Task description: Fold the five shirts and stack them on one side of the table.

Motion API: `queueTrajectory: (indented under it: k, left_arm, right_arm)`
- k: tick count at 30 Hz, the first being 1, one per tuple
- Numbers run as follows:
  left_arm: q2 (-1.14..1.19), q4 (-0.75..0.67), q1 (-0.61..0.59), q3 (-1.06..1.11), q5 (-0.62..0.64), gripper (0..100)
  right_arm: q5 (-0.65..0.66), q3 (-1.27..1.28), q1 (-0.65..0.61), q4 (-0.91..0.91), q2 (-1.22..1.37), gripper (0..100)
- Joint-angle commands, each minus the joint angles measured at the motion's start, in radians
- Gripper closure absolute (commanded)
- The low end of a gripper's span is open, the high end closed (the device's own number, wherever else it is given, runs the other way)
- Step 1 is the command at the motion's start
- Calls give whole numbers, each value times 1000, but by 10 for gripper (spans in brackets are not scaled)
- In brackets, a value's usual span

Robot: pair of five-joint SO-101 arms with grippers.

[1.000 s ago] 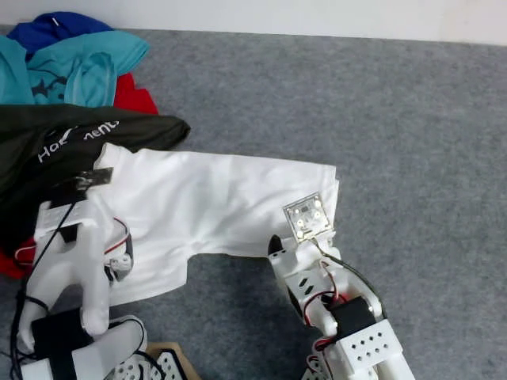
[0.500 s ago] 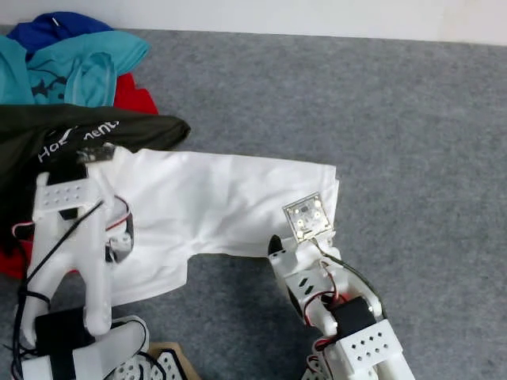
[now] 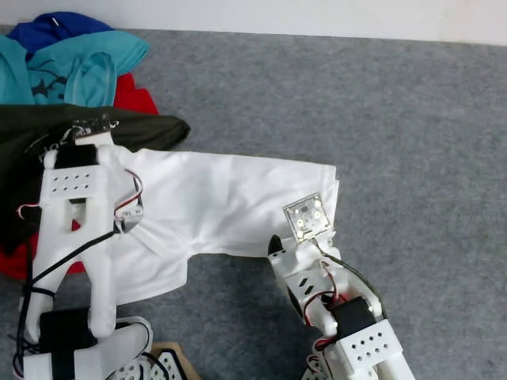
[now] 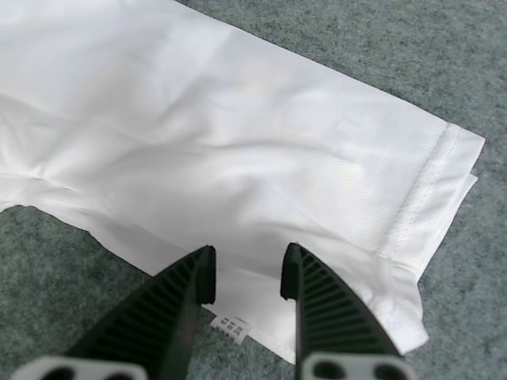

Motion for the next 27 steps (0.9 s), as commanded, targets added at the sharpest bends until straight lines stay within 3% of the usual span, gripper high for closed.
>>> queueTrajectory:
  k: [1, 10, 19, 27]
  left_arm:
    - [10, 12, 21, -61, 55, 979]
    - [291, 89, 16, -266, 61, 979]
    - [374, 201, 18, -487, 94, 976]
    - [642, 245, 21, -742, 132, 976]
  right_arm:
    - [11, -8, 12, -12, -4, 851]
    - [11, -10, 12, -12, -4, 851]
    - [11, -10, 12, -12, -4, 851]
    - [11, -10, 12, -12, -4, 851]
